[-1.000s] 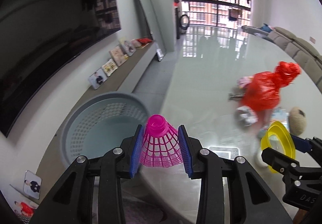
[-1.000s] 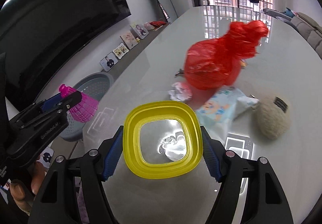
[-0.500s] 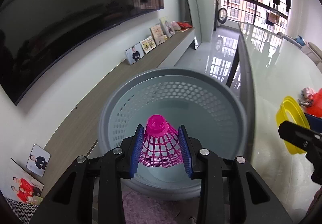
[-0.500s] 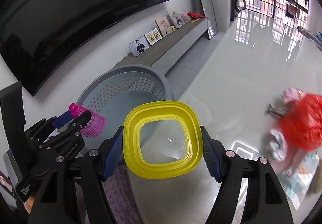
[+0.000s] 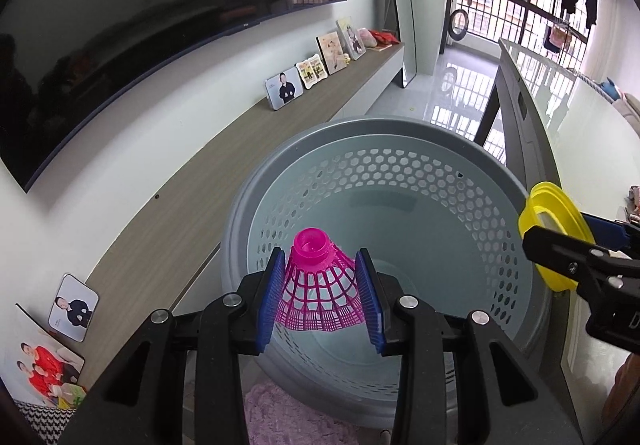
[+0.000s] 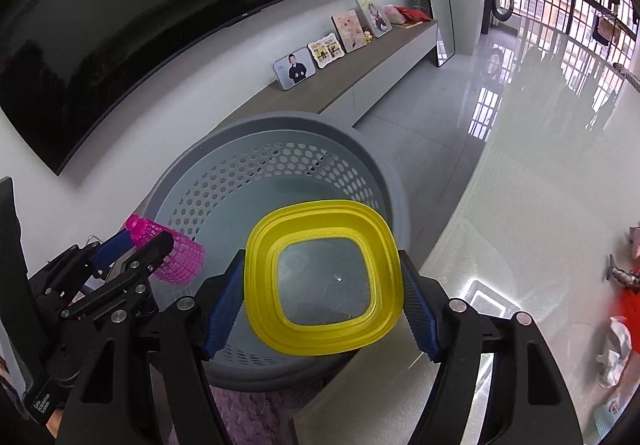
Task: Collect trash
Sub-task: 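Carry both items over the grey basket and open both tools to drop them, then move both tools back to the table toward the white round lid and beige ball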
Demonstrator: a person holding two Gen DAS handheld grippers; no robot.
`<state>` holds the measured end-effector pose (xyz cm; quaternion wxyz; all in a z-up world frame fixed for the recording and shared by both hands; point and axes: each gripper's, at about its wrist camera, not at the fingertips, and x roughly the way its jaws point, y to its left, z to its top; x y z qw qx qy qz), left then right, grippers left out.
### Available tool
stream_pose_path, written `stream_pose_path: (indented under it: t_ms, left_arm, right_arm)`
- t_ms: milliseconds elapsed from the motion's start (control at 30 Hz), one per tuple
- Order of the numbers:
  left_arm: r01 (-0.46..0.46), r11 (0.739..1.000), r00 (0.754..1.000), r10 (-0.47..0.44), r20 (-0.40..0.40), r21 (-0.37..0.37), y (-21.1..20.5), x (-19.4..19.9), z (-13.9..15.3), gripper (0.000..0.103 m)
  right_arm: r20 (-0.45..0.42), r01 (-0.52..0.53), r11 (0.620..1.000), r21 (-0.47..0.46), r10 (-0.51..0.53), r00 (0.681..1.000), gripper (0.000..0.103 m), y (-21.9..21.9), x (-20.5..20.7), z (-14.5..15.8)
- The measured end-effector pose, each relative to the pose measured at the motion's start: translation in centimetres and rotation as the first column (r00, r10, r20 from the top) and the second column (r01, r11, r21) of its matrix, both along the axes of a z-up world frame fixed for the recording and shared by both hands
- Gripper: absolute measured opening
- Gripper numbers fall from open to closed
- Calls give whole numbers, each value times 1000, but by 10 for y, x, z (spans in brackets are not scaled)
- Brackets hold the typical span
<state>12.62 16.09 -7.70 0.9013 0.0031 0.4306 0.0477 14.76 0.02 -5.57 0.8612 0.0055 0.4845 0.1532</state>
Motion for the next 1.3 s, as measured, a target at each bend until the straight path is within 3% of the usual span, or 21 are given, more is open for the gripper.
stream_pose_path:
  t_ms: [367,467,600,700,1067,1300]
  left_arm:
    - [-3,1000,1000,3,-10,-22,5,6,-2,39]
    - [-22,999,1000,22,-6,-33,11,5,-1,44]
    - [-40,999,999,40,-3,-37,15,4,-2,60]
    - [-46,998,999,46,-4,-38,16,4,-2,60]
    - [-60,997,998,59,-18,-38,16,3,-4,62]
    - [-77,996,997,77,6,-40,19,-2,1,74]
  right_arm:
    - [13,-15,1000,0,15,1000,69,4,-8,0]
    - [27,-14,1000,-5,14,1000,70,5,-7,0]
    - [30,-13,1000,1,13,999,72,4,-7,0]
    - [37,-6,1000,3,6,999,76,3,-7,1]
    - [41,-6,1000,2,6,999,76,3,-7,0]
    - [45,-5,1000,-1,5,999,76,3,-7,1]
